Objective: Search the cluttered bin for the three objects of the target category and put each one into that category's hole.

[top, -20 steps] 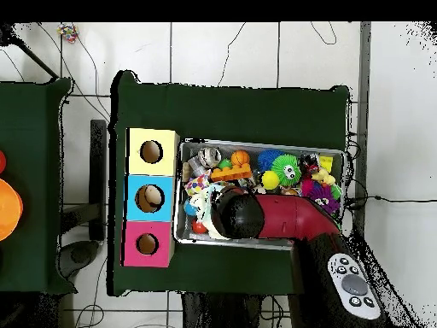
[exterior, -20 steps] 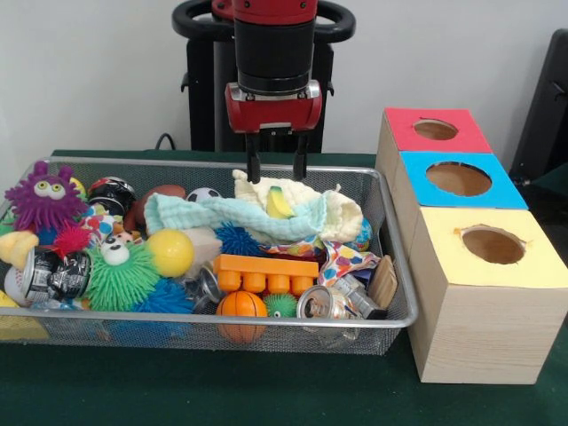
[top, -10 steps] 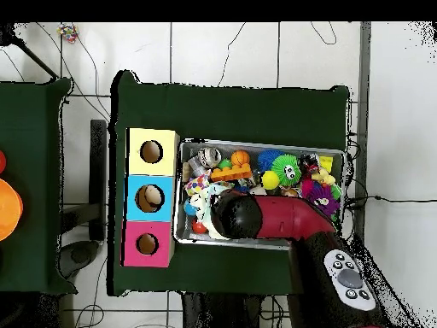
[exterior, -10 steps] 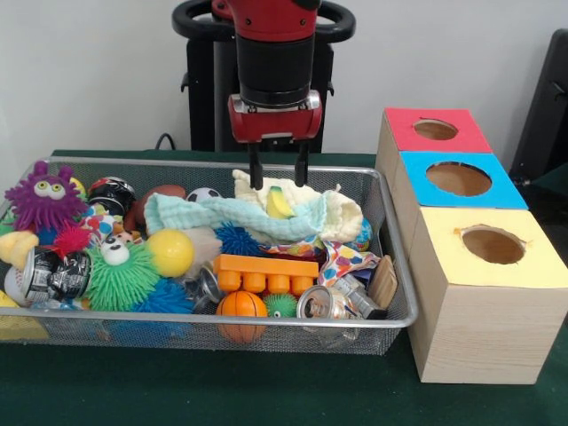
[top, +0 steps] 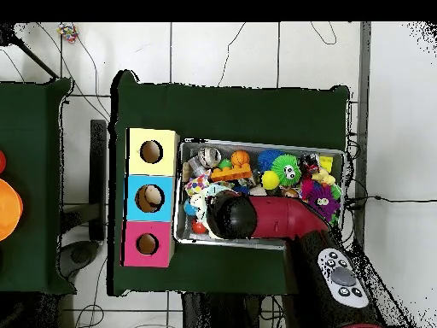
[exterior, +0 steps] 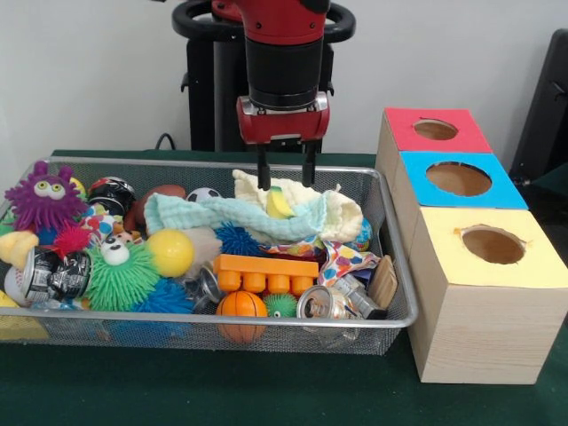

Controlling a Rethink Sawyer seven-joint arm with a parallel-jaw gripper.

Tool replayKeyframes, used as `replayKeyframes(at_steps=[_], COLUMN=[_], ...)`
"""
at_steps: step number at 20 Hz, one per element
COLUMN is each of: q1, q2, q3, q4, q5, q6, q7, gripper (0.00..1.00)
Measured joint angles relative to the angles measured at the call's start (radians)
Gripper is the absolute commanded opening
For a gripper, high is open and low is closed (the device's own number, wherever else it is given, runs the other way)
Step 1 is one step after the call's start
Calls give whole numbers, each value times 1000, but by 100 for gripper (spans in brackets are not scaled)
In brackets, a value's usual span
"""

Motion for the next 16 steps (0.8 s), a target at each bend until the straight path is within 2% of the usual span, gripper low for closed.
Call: replayKeyframes(at_steps=[16], q1=[55], q2=[-3], q3=[-18], q4=[-28], q5=[49], q6=[17], q7=[0], gripper=[100])
